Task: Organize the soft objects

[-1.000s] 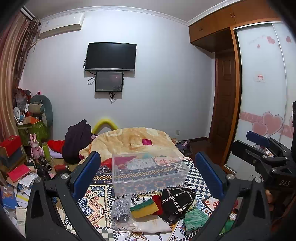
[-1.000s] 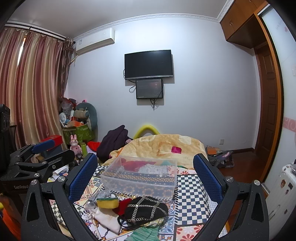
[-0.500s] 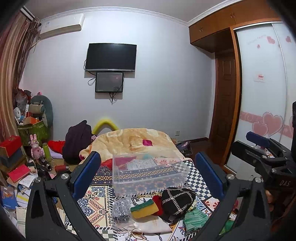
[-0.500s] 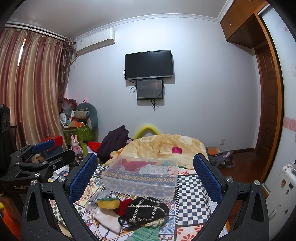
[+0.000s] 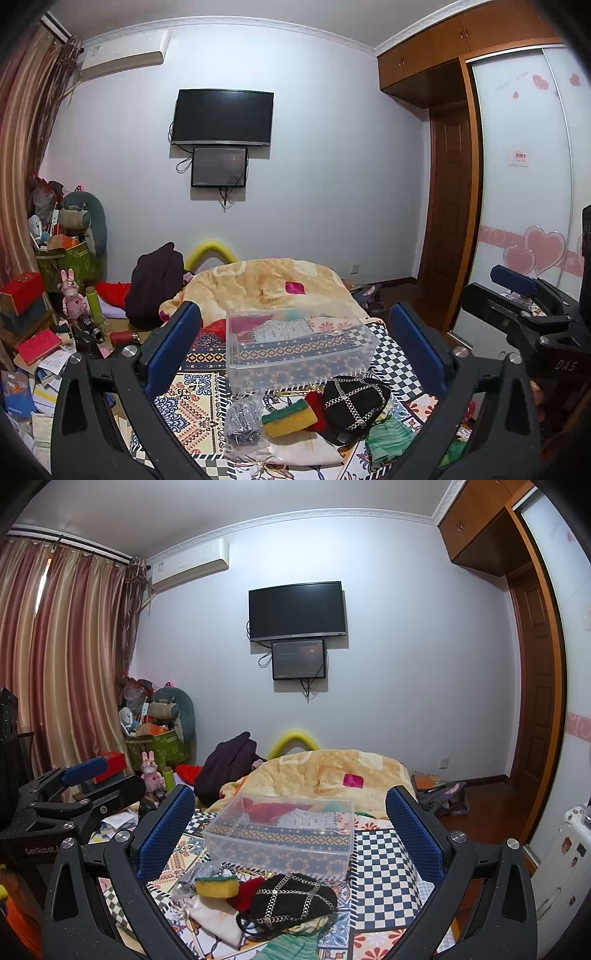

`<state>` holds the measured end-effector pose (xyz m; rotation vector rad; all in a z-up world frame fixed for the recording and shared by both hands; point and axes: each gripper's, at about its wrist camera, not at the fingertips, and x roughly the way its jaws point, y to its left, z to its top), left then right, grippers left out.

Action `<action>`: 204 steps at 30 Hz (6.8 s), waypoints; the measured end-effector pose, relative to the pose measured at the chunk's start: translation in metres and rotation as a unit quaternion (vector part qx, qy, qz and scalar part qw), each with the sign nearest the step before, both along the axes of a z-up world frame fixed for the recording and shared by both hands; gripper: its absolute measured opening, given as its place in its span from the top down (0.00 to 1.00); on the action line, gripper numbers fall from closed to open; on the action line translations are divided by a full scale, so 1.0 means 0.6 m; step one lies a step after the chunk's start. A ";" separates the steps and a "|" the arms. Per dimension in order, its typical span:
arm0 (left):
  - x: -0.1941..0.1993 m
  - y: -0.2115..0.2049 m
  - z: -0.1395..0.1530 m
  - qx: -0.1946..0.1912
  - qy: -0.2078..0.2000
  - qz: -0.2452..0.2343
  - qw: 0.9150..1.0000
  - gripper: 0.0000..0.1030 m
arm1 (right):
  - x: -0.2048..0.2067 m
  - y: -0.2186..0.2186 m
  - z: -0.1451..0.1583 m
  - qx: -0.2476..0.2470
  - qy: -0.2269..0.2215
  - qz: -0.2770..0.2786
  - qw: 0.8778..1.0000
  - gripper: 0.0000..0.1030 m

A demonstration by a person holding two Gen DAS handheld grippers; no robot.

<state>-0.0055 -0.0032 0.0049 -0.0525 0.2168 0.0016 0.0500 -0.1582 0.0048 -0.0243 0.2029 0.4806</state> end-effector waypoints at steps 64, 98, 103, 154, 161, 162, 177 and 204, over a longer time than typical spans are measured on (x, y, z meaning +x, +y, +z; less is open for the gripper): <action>0.110 0.032 -0.195 -0.023 0.175 -0.033 0.984 0.42 | 0.171 0.040 -0.211 -0.084 0.240 0.024 0.967 0.29; 0.188 0.062 -0.109 0.011 0.112 0.003 0.994 0.41 | 0.186 0.031 -0.061 -0.012 0.104 0.034 0.994 0.88; 0.228 0.068 -0.099 0.011 0.121 -0.003 0.993 0.41 | 0.217 0.042 -0.047 -0.005 0.092 0.020 0.996 0.88; 0.304 0.069 -0.102 0.022 0.196 -0.050 0.979 0.10 | 0.267 0.058 -0.097 -0.089 0.157 0.029 0.983 0.39; 0.247 0.081 -0.079 0.013 0.161 -0.044 0.986 0.04 | 0.230 0.046 -0.090 -0.079 0.134 0.034 0.987 0.25; 0.243 0.082 -0.081 0.014 0.160 -0.043 0.986 0.04 | 0.225 0.043 -0.095 -0.076 0.136 0.035 0.987 0.24; 0.198 0.091 -0.186 -0.015 0.224 -0.026 0.974 0.04 | 0.185 0.030 -0.214 -0.102 0.232 0.031 0.967 0.23; 0.165 0.118 -0.301 -0.056 0.292 -0.006 0.955 0.61 | 0.164 0.000 -0.235 -0.094 0.252 0.037 0.962 0.82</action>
